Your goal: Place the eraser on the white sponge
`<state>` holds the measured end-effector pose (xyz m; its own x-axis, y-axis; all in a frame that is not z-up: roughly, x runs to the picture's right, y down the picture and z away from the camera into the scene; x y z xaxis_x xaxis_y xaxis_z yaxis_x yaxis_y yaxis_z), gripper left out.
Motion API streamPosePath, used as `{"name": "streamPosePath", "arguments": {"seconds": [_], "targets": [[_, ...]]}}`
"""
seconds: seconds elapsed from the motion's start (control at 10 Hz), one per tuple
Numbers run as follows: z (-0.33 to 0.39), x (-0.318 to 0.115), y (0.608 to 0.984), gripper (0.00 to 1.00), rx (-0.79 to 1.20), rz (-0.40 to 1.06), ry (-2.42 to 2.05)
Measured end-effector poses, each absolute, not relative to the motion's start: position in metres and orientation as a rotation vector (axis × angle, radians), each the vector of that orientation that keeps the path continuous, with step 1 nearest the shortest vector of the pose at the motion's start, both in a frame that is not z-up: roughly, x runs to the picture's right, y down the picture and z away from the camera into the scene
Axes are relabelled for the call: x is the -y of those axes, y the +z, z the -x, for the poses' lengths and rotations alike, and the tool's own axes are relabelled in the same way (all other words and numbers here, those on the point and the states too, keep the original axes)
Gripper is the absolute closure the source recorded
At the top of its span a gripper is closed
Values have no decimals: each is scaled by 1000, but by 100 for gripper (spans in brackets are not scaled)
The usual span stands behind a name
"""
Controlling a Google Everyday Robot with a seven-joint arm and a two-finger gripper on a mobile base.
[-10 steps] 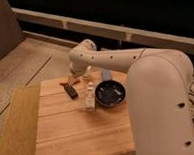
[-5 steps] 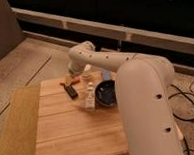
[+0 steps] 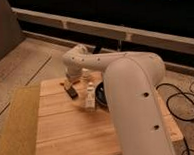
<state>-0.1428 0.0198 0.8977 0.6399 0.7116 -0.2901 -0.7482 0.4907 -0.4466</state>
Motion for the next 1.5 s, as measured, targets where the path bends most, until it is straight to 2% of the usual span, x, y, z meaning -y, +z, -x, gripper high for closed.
{"name": "streamPosePath", "arguments": {"seconds": [0.6, 1.2, 1.4, 1.5], "targets": [[165, -45, 943, 35, -186, 702, 894], [156, -38, 977, 35, -214, 758, 914], [154, -40, 982, 46, -215, 780, 918], [153, -40, 984, 57, -213, 789, 919]]}}
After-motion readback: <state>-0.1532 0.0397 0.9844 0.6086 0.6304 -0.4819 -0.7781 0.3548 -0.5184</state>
